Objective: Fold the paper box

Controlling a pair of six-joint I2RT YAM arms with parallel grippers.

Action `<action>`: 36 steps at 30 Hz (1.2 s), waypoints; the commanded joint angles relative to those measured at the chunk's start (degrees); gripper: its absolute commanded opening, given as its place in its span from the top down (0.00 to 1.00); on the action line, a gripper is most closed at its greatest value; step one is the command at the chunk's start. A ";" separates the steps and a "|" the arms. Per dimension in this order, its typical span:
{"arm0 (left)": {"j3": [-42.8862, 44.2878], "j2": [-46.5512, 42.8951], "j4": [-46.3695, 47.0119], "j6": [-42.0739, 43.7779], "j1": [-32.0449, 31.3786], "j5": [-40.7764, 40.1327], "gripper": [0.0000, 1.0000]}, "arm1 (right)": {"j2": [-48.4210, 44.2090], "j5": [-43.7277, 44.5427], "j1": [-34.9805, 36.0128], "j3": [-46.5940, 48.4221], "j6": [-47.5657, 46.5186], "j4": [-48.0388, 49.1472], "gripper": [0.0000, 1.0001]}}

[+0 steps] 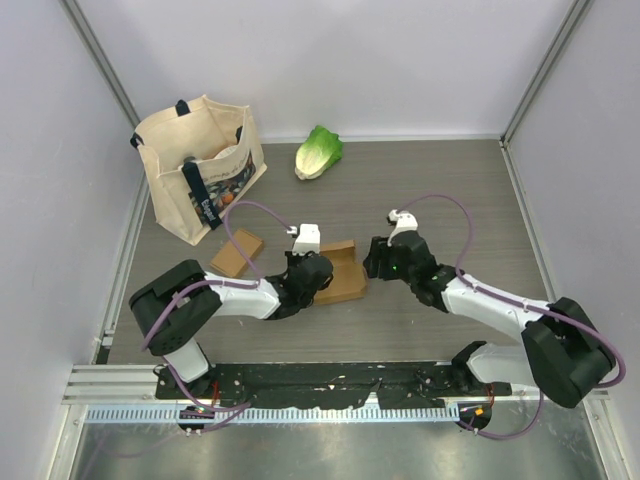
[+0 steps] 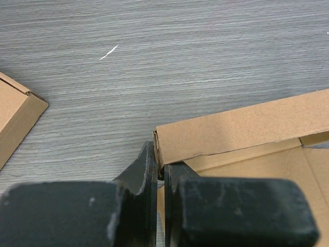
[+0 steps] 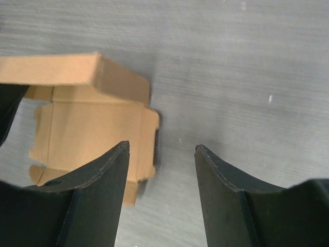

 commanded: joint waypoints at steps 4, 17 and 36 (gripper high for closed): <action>2.83 -1.66 -5.82 -2.80 -0.15 -0.29 1.00 | -4.53 -24.87 -6.34 -8.14 20.75 1.03 0.39; 4.50 -4.38 -15.76 -6.15 -0.07 -1.16 1.00 | 6.79 -28.58 -6.51 -18.43 39.91 29.57 0.51; 6.95 -27.77 -35.97 3.86 -4.27 39.96 0.28 | 5.48 -29.19 -8.00 -0.60 32.65 -8.43 0.95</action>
